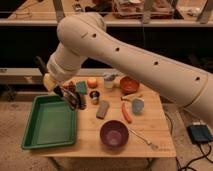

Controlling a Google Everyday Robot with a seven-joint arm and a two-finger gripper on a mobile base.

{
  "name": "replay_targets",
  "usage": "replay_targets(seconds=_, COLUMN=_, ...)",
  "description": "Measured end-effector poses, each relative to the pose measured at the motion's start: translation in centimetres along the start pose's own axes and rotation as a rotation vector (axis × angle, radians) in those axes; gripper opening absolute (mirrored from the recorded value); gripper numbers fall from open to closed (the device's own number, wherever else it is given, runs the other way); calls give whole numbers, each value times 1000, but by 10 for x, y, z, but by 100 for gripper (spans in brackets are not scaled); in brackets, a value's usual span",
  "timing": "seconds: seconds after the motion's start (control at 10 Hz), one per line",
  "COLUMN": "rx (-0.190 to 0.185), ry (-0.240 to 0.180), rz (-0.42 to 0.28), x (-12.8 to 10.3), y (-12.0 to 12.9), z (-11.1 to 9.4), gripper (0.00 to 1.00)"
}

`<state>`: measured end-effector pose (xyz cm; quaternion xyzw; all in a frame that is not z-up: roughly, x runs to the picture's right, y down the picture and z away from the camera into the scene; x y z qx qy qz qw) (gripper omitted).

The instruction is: Place brush in tray

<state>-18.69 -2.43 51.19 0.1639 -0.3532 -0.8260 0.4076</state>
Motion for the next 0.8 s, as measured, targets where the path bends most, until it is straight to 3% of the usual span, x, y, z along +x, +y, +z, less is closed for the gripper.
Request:
replay_targets(seconds=0.1, rx=-31, ry=-25, rz=-33, x=1, y=2, z=0, gripper=0)
replay_targets(seconds=0.2, rx=-82, ry=-71, rz=-117, x=6, y=-2, z=6, gripper=0)
replay_targets(seconds=0.4, rx=-112, ry=-146, rz=-233, x=18, y=-14, z=32, gripper=0)
replay_targets(seconds=0.5, rx=-114, ry=-172, rz=-269, x=24, y=-20, z=45, gripper=0)
replay_targets(seconds=0.8, rx=-41, ry=-244, rz=-296, x=20, y=-26, z=99, gripper=0)
